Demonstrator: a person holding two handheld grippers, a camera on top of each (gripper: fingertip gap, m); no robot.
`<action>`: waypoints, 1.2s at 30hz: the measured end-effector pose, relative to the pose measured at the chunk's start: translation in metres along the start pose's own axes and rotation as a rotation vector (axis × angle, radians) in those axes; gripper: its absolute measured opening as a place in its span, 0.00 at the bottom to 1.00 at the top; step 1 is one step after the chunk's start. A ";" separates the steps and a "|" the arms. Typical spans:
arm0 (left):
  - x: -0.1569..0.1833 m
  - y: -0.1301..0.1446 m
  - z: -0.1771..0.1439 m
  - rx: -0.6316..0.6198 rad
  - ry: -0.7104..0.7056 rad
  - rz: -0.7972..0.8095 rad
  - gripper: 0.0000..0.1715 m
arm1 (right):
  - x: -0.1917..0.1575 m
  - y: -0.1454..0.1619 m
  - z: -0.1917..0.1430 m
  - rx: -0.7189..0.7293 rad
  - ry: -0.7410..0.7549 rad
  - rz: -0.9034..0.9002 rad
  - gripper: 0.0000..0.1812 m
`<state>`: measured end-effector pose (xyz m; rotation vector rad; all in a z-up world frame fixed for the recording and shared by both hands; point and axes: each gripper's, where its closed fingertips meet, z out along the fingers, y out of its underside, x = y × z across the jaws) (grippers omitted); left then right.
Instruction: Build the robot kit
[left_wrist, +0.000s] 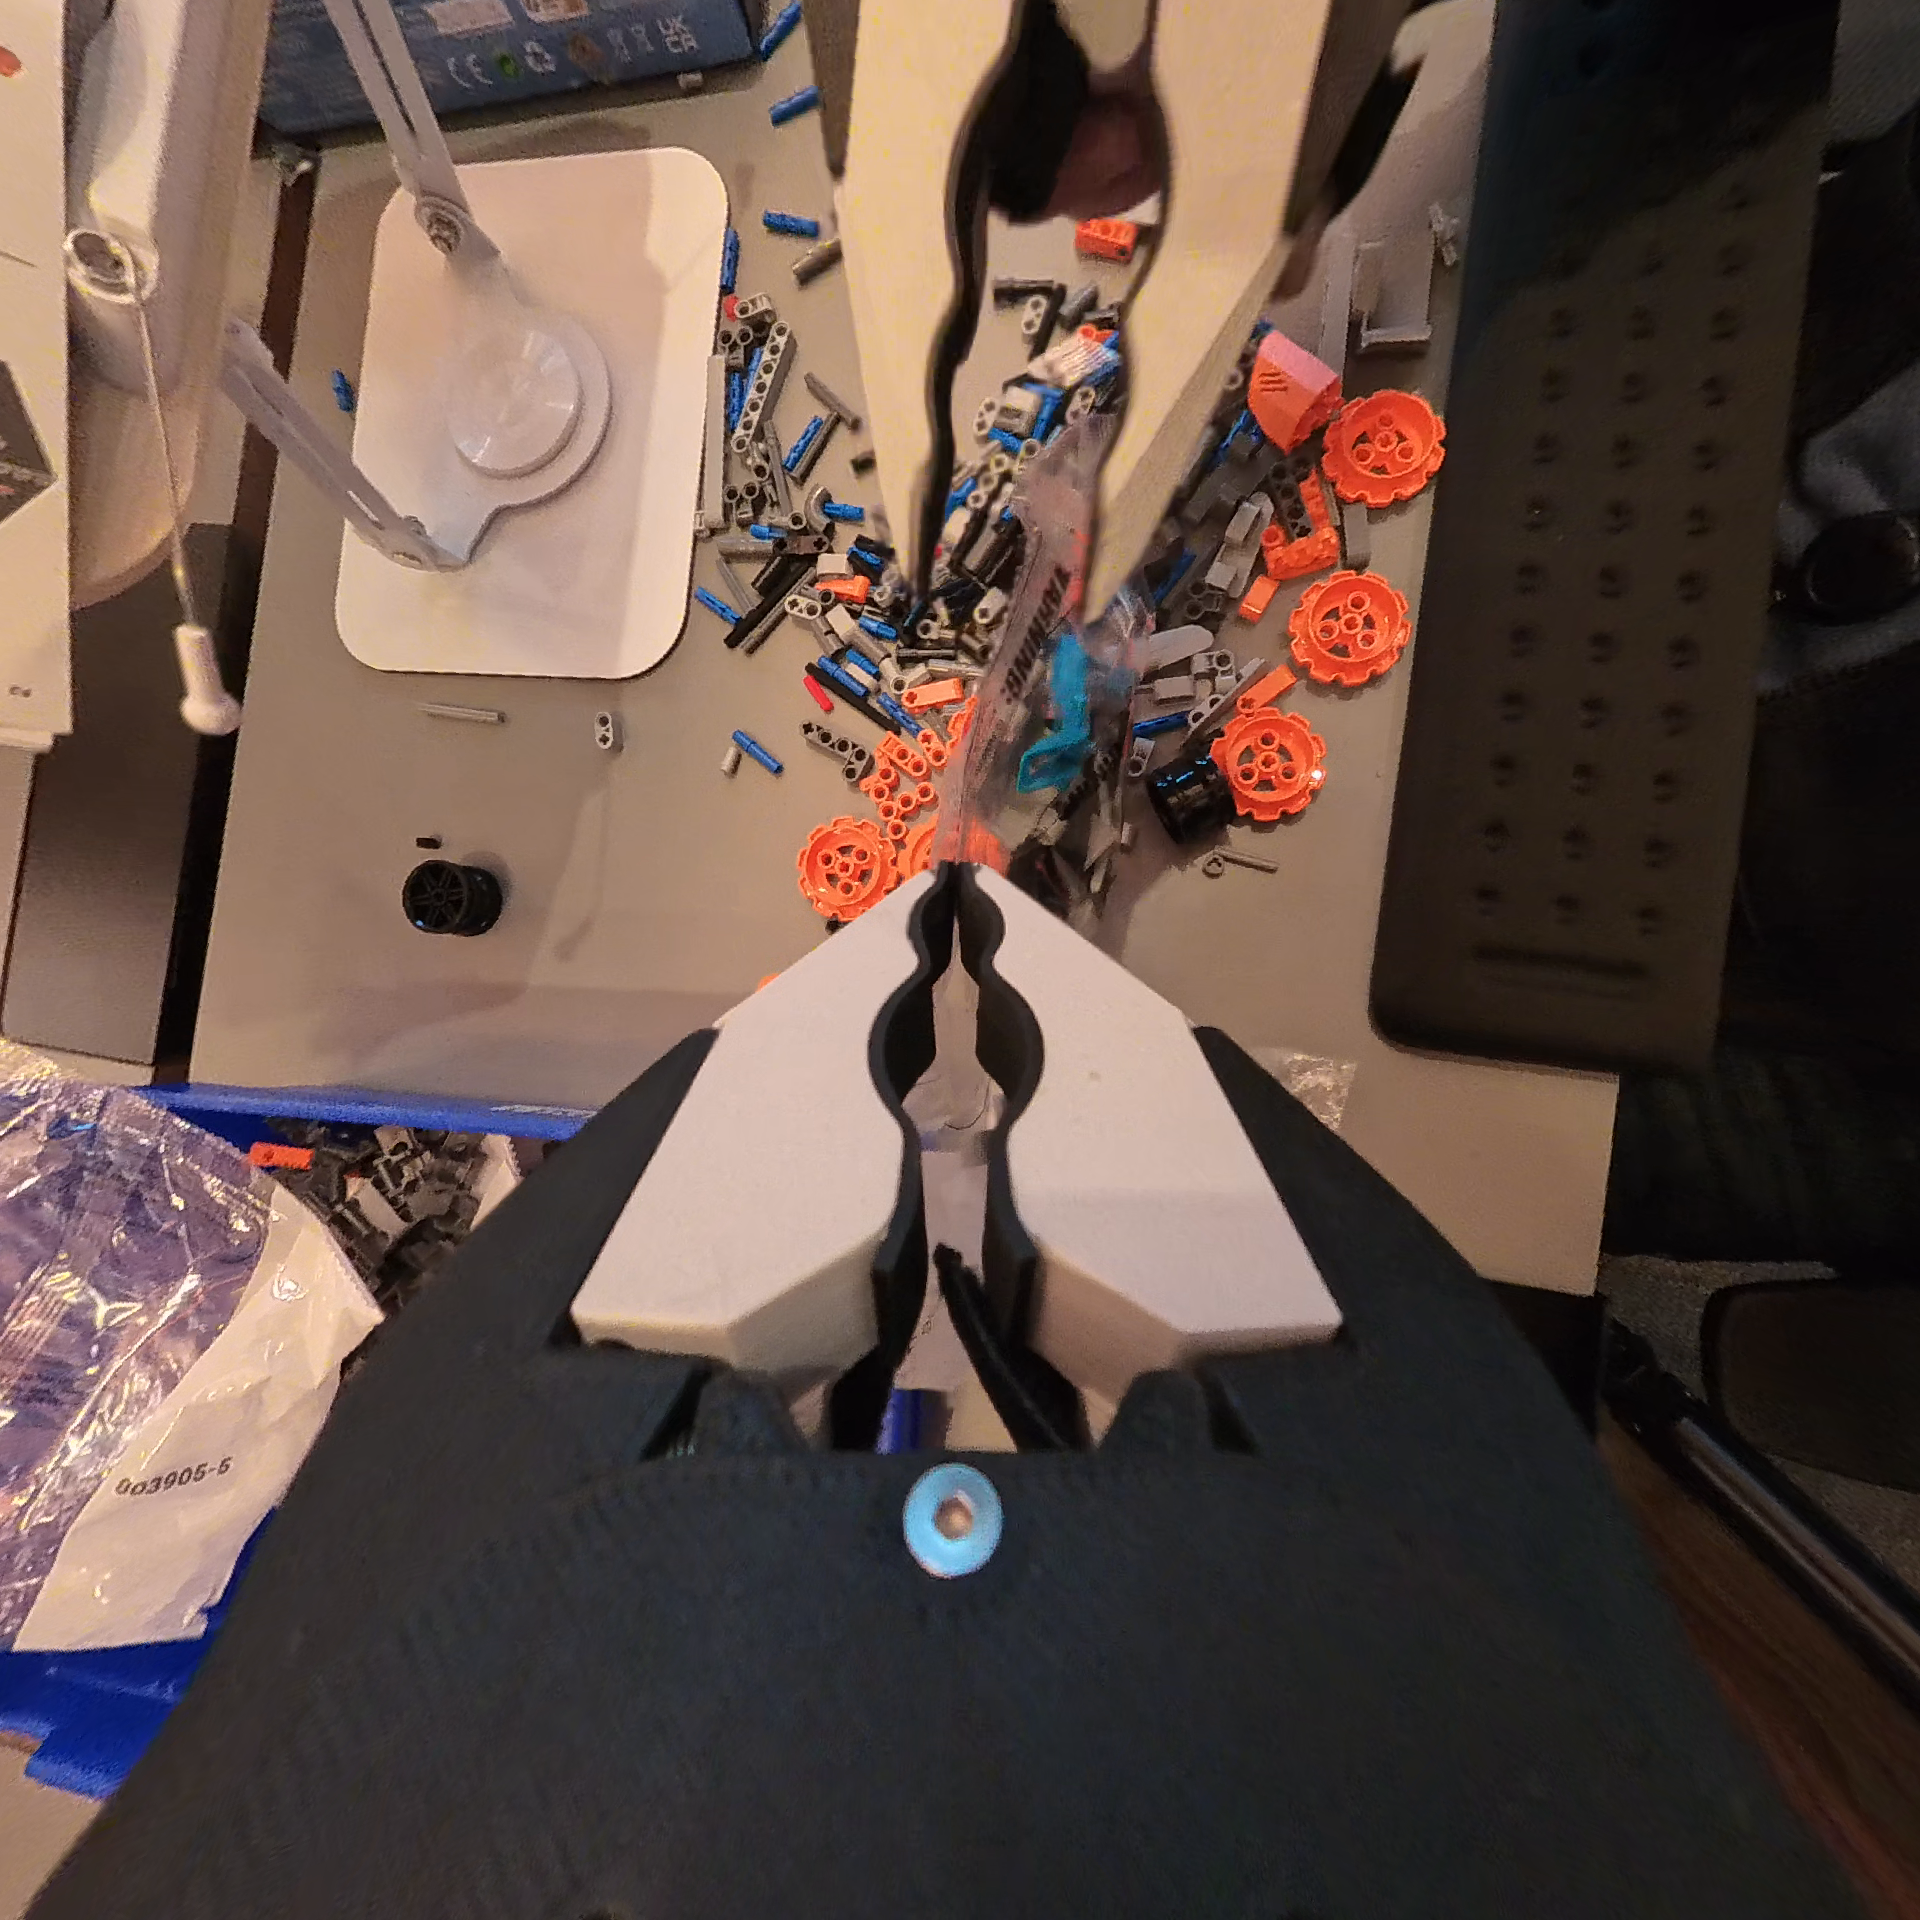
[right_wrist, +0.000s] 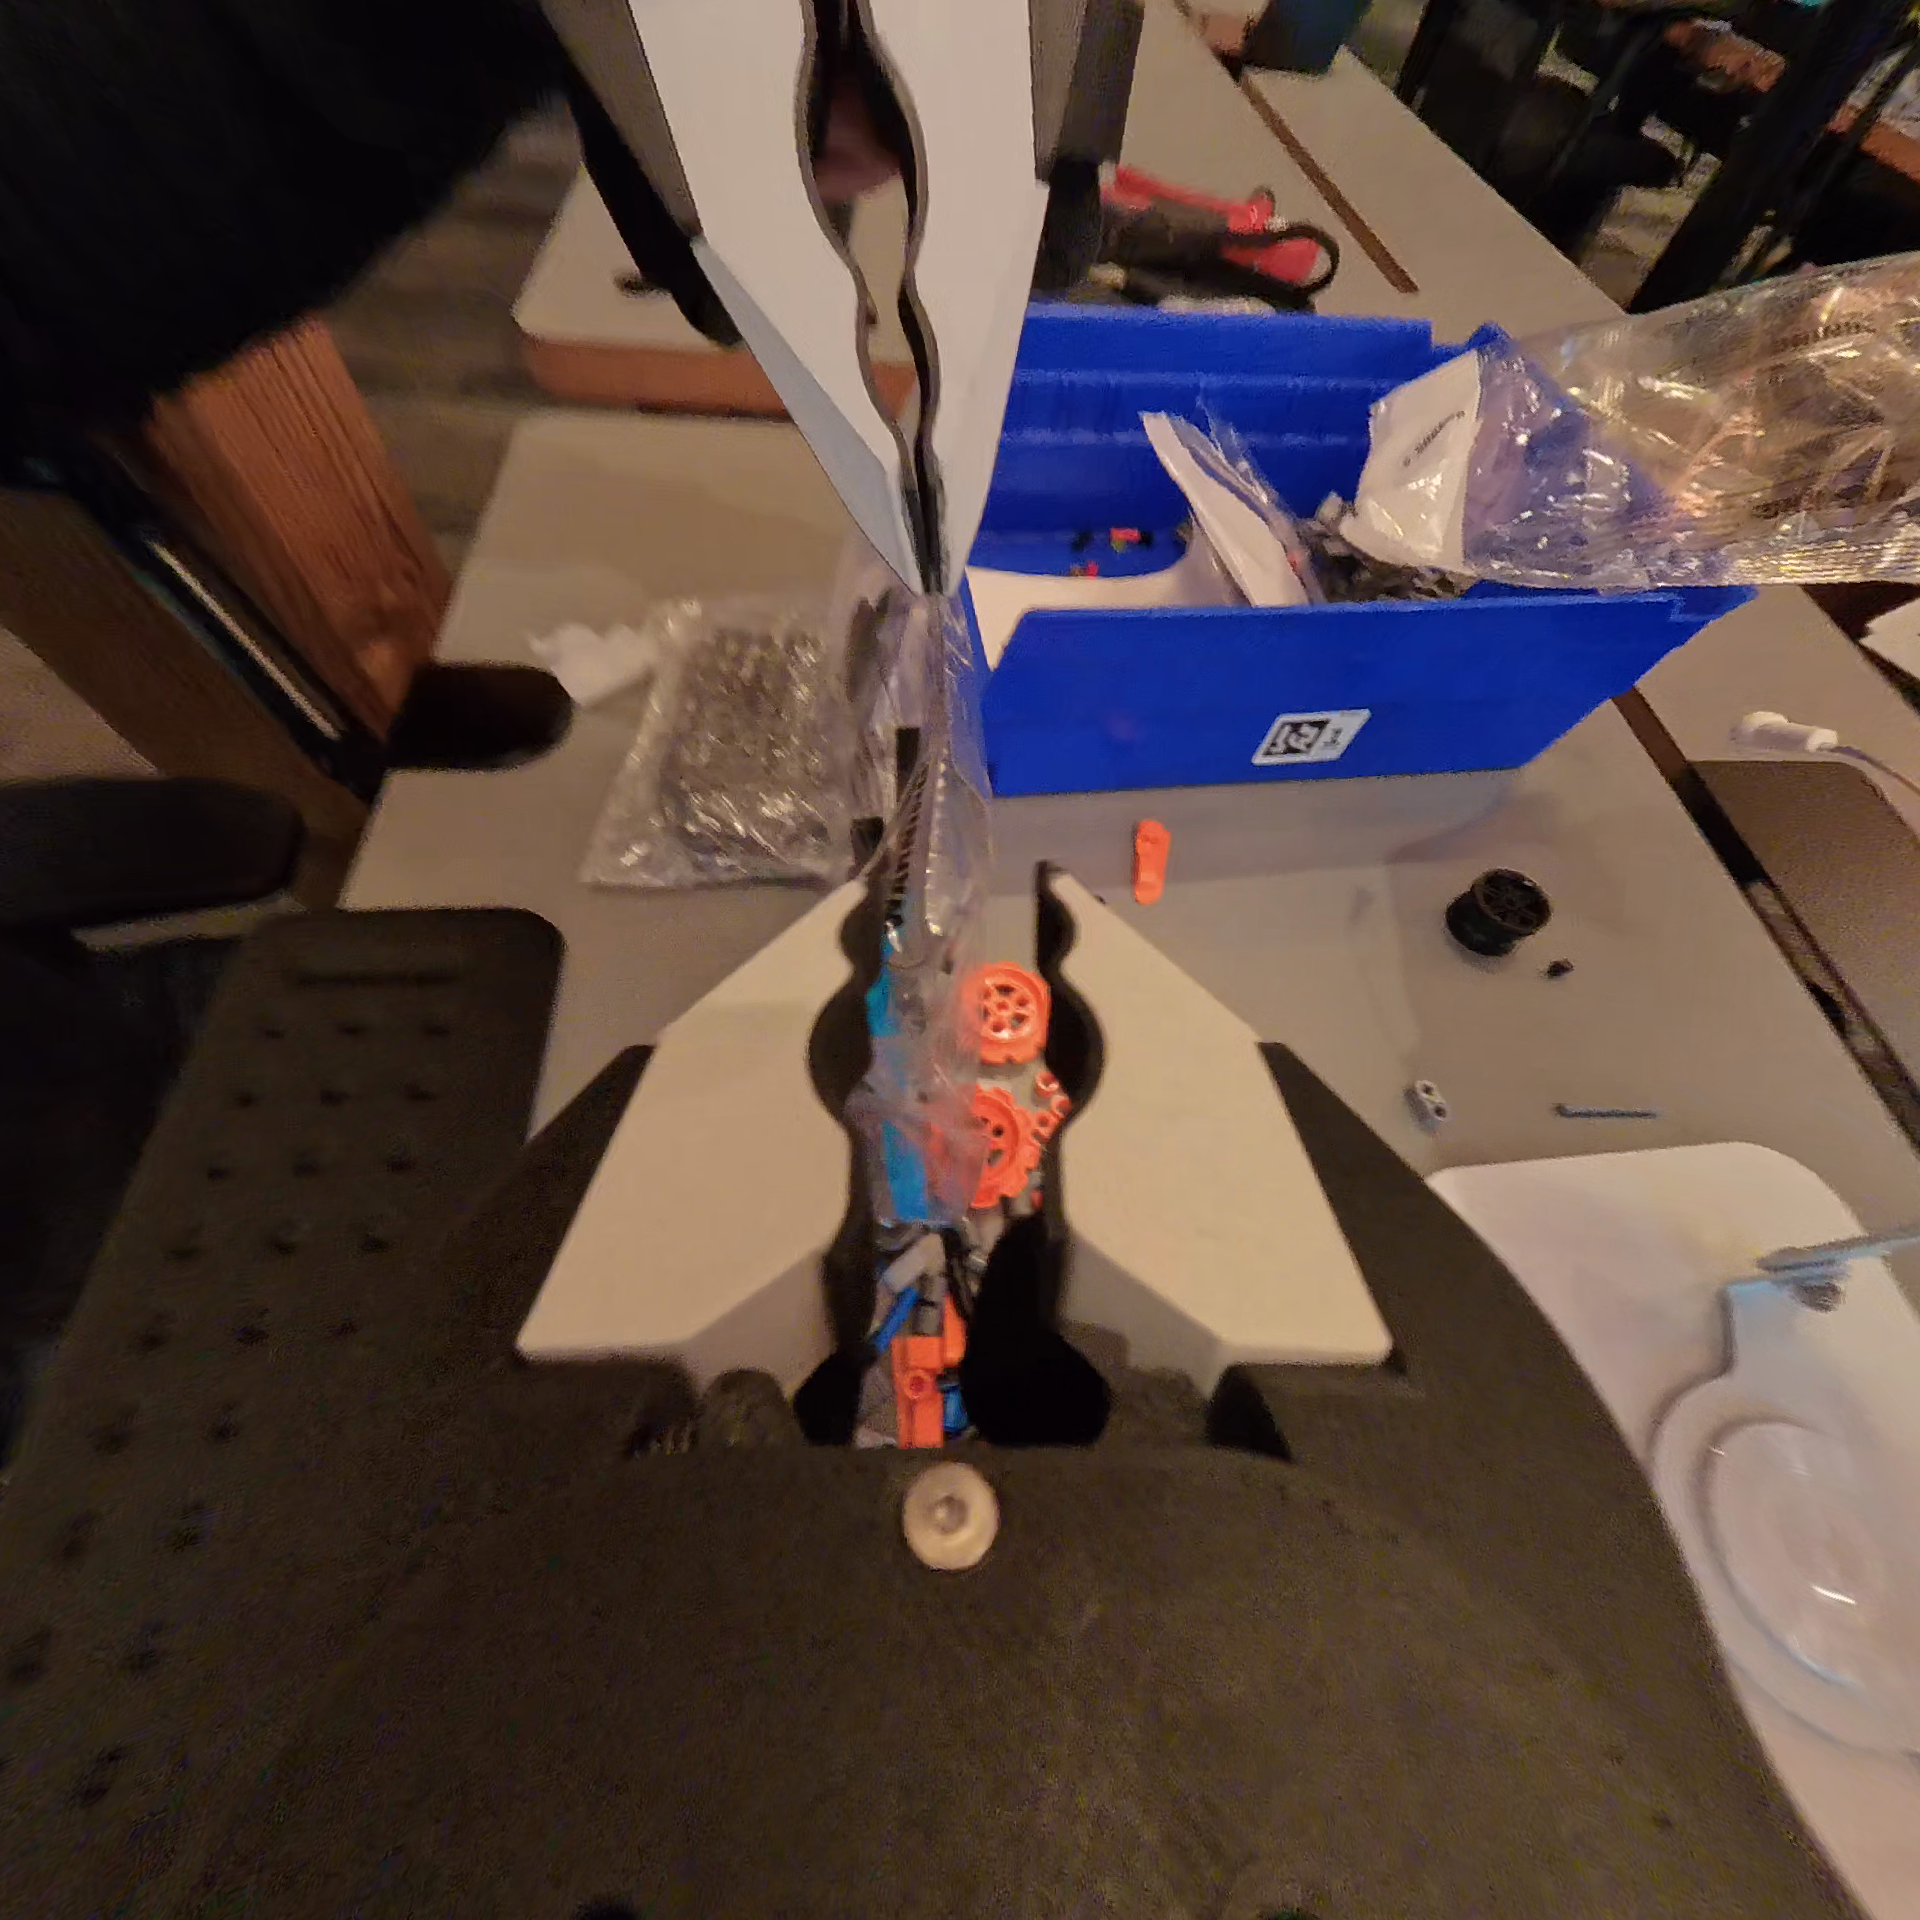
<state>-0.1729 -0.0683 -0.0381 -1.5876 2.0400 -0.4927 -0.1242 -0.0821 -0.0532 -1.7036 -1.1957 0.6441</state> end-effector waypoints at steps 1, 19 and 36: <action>0.001 0.000 0.002 -0.009 0.000 0.001 0.00 | 0.000 0.003 0.004 -0.018 0.011 -0.025 0.04; -0.005 -0.037 0.041 -0.027 -0.139 0.103 0.00 | 0.003 0.001 0.000 0.021 0.026 0.036 0.02; -0.021 -0.035 0.055 0.080 -0.074 -0.199 0.00 | 0.024 0.008 0.006 -0.132 0.424 -0.342 0.00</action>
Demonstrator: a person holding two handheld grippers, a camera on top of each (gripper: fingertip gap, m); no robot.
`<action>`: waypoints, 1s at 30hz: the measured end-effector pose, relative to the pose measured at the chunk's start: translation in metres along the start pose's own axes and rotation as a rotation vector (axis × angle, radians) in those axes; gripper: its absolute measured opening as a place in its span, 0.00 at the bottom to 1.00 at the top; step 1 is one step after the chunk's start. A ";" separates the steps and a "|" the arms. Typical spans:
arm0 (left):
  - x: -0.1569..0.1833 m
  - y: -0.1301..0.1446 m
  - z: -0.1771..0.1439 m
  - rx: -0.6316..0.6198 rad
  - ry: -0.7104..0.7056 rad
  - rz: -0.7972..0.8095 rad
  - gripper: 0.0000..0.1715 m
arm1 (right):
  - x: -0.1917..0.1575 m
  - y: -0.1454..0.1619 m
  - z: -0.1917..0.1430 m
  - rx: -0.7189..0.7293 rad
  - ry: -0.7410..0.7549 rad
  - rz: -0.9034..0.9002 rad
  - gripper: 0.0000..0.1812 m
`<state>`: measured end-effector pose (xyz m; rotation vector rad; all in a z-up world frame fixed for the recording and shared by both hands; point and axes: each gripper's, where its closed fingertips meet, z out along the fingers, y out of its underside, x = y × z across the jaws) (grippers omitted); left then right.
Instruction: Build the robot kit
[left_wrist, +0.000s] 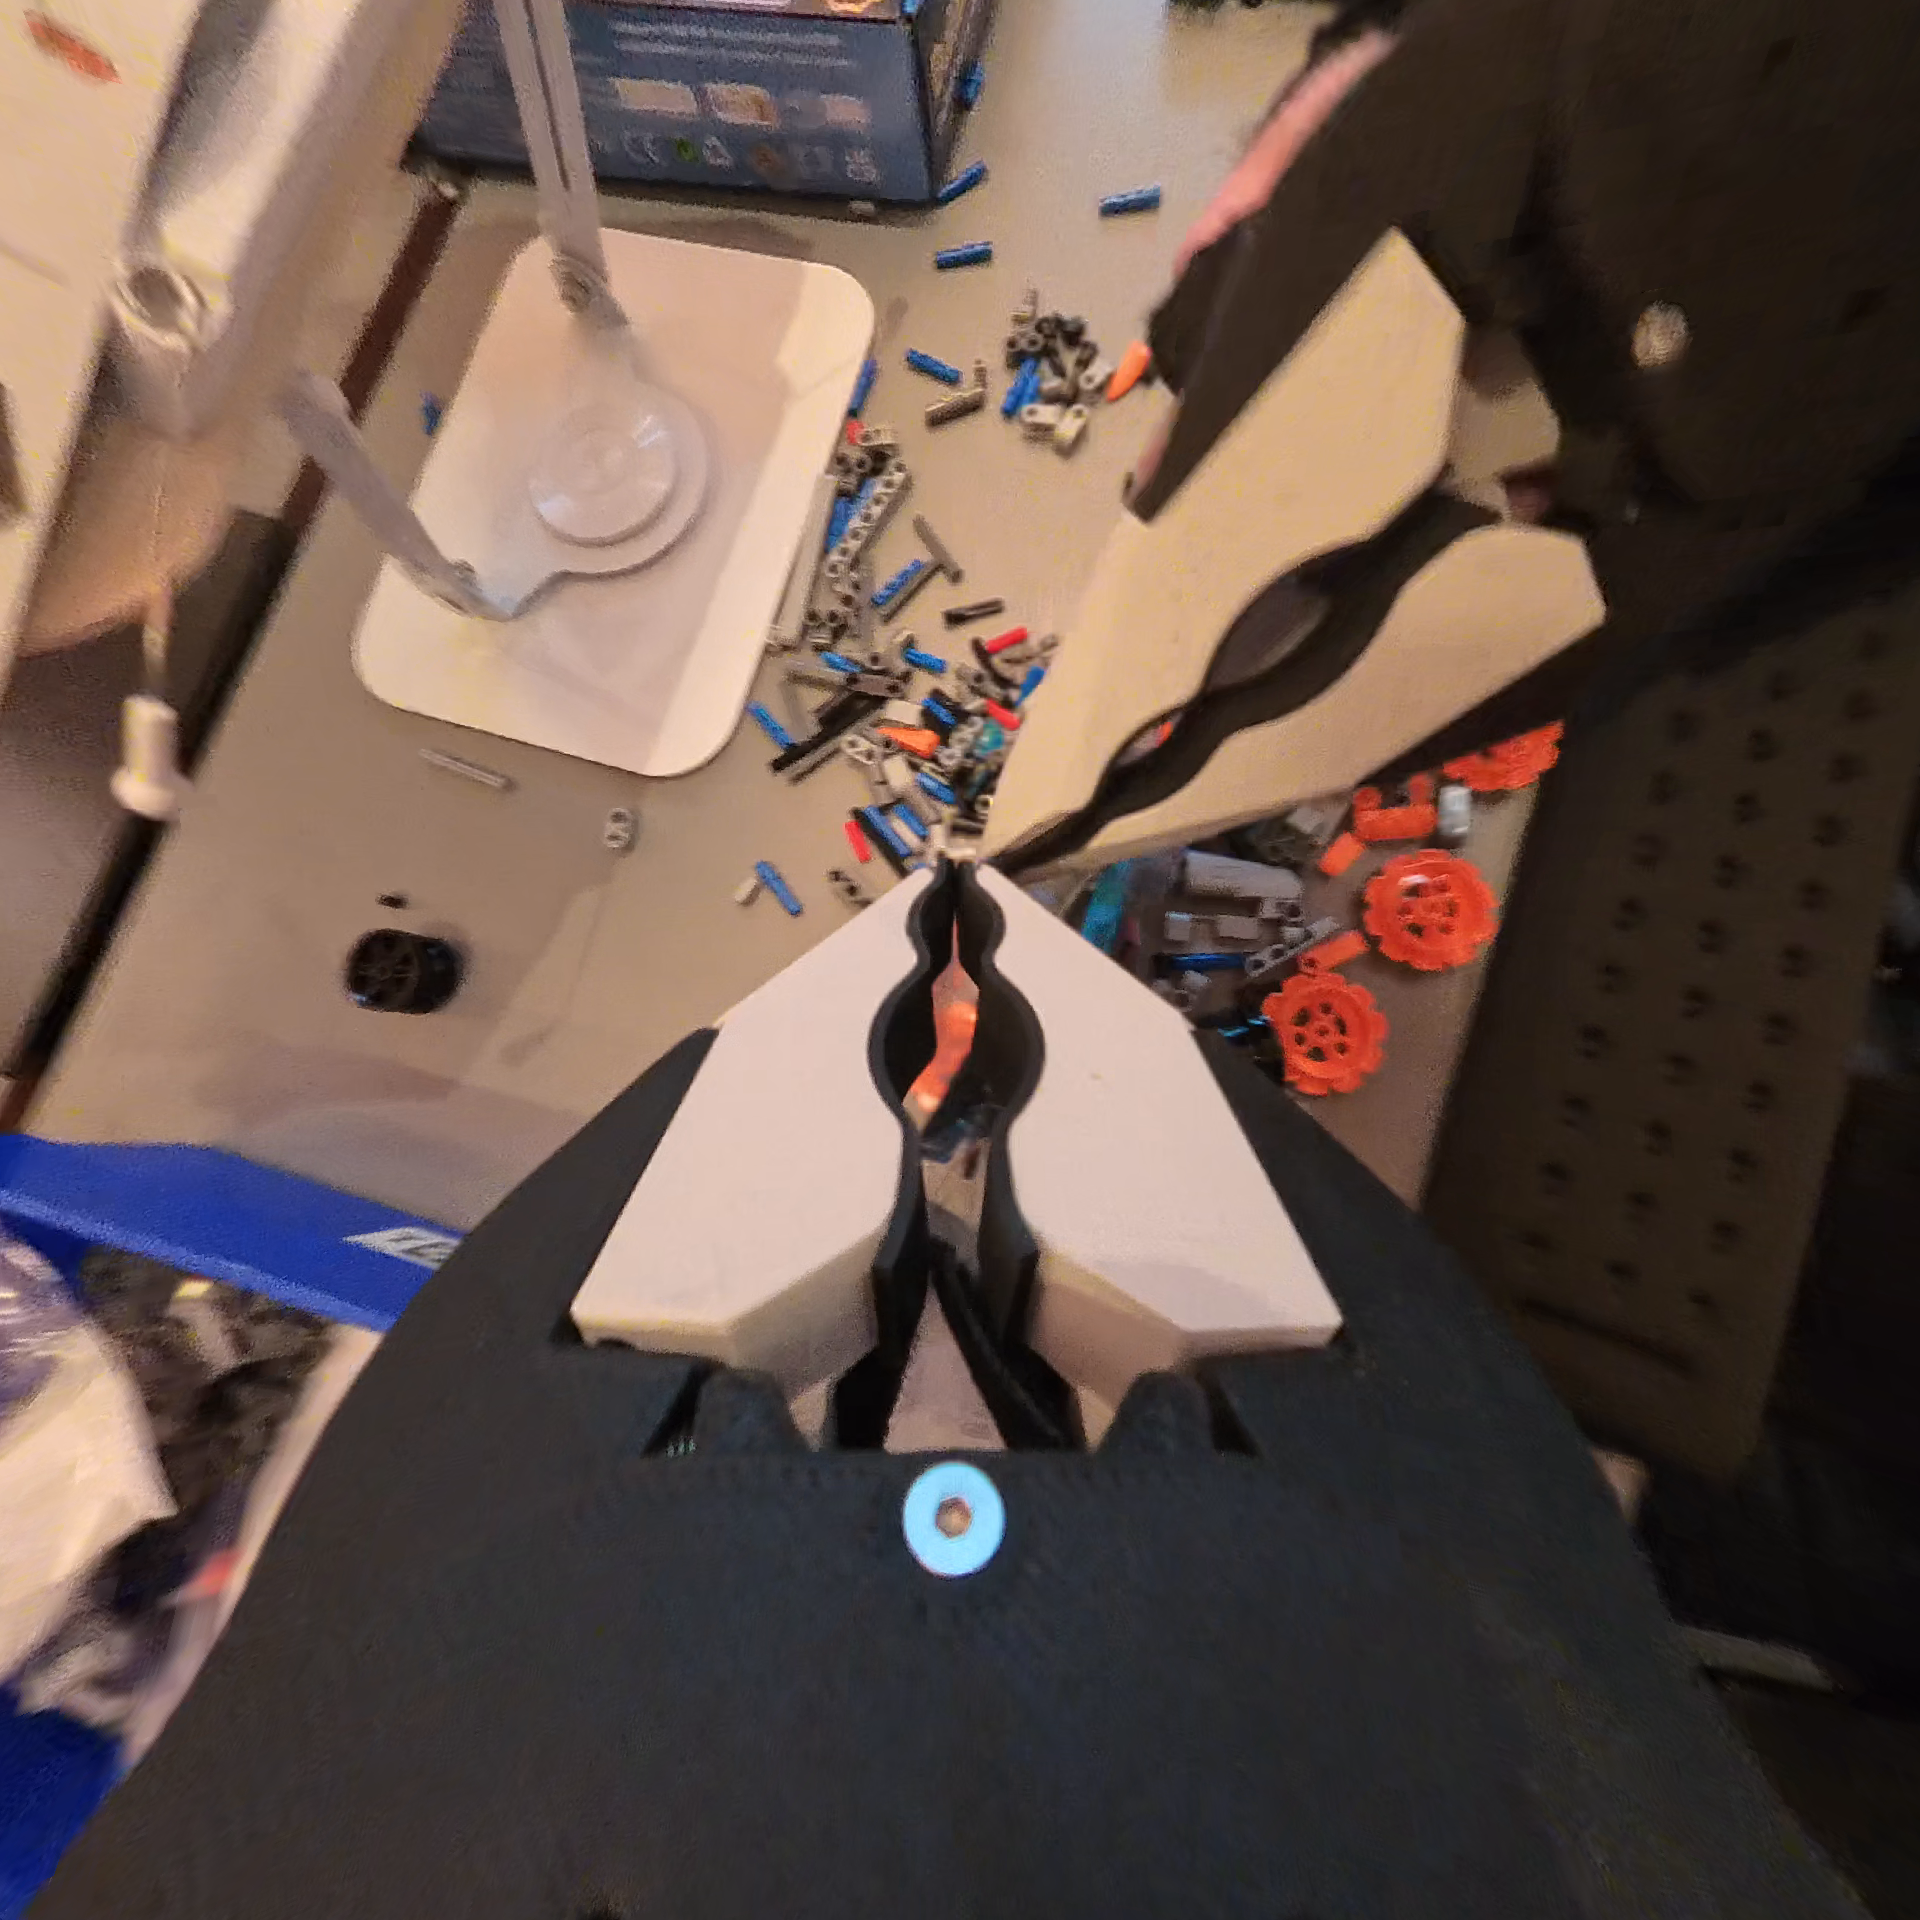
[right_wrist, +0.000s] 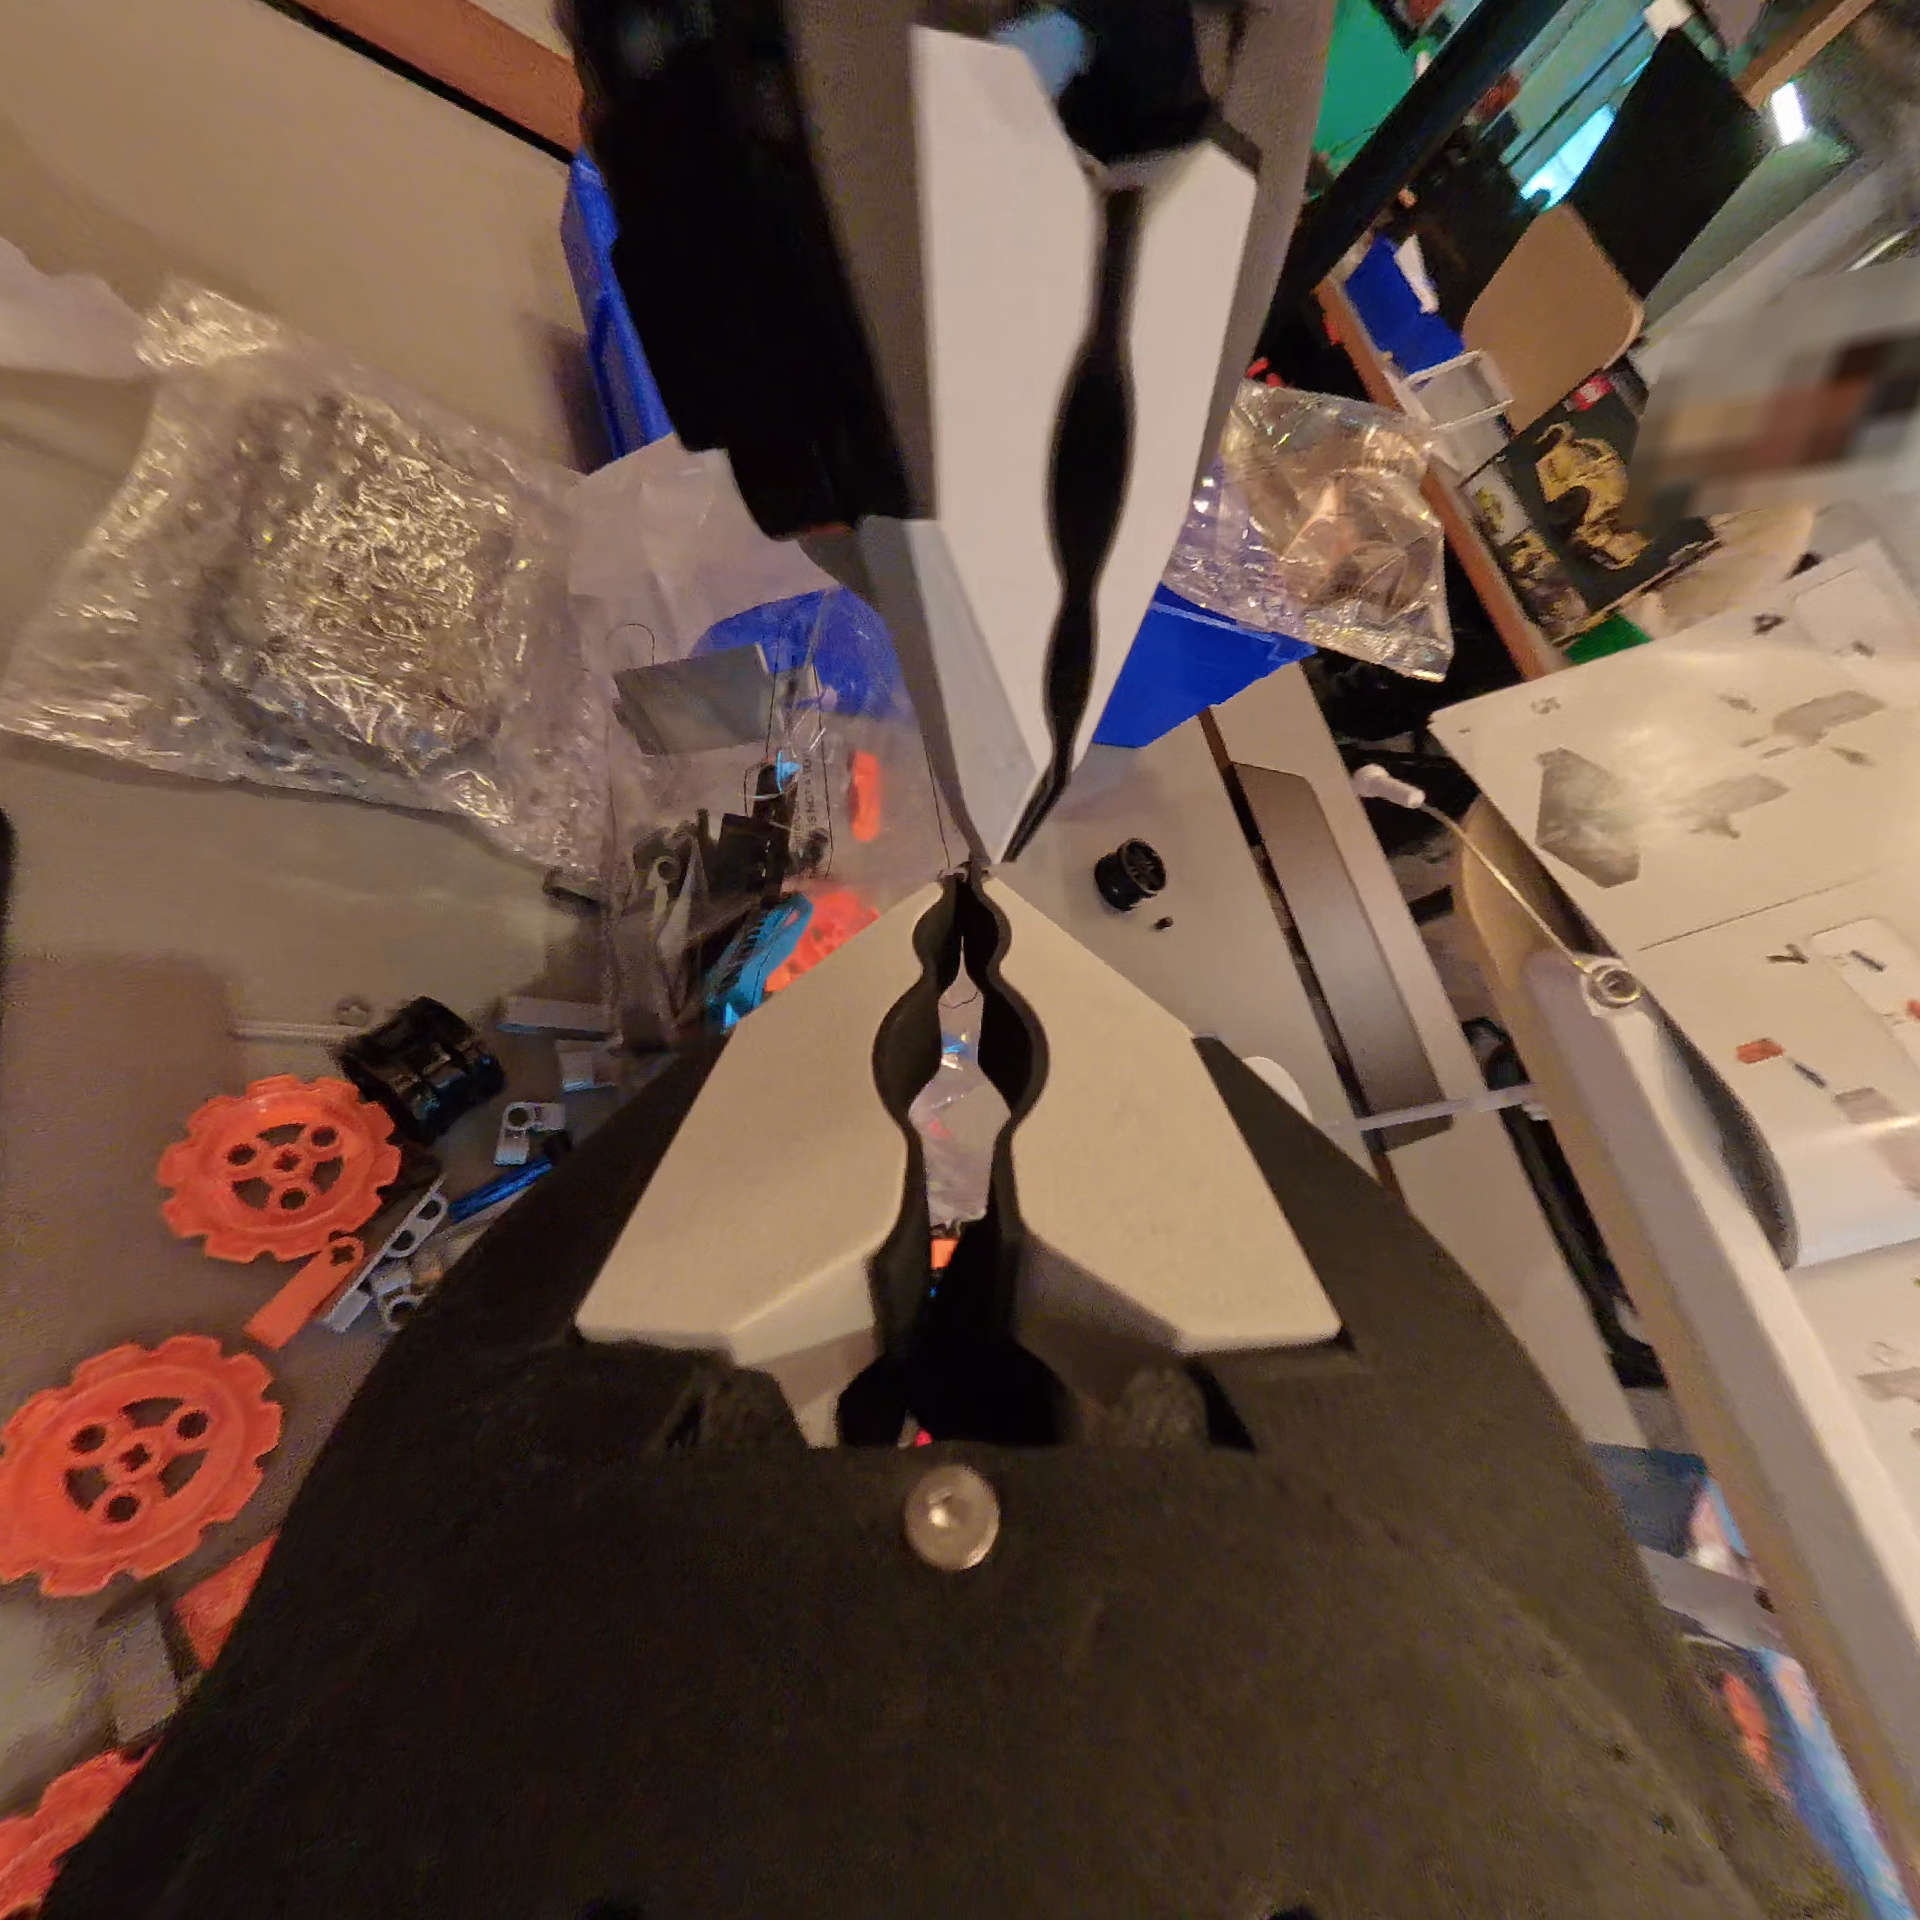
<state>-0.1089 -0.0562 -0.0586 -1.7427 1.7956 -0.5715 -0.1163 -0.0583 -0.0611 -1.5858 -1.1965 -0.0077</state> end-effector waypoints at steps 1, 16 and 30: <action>0.000 0.002 0.001 0.001 0.023 -0.042 0.00 | 0.000 0.001 0.002 -0.013 0.027 -0.025 0.00; -0.027 0.017 0.045 -0.021 -0.192 -0.140 0.00 | 0.009 0.046 0.027 -0.256 0.253 -0.288 0.00; -0.047 0.041 0.103 -0.099 -0.290 -0.244 0.00 | 0.005 0.107 0.055 -0.428 0.162 -0.183 0.00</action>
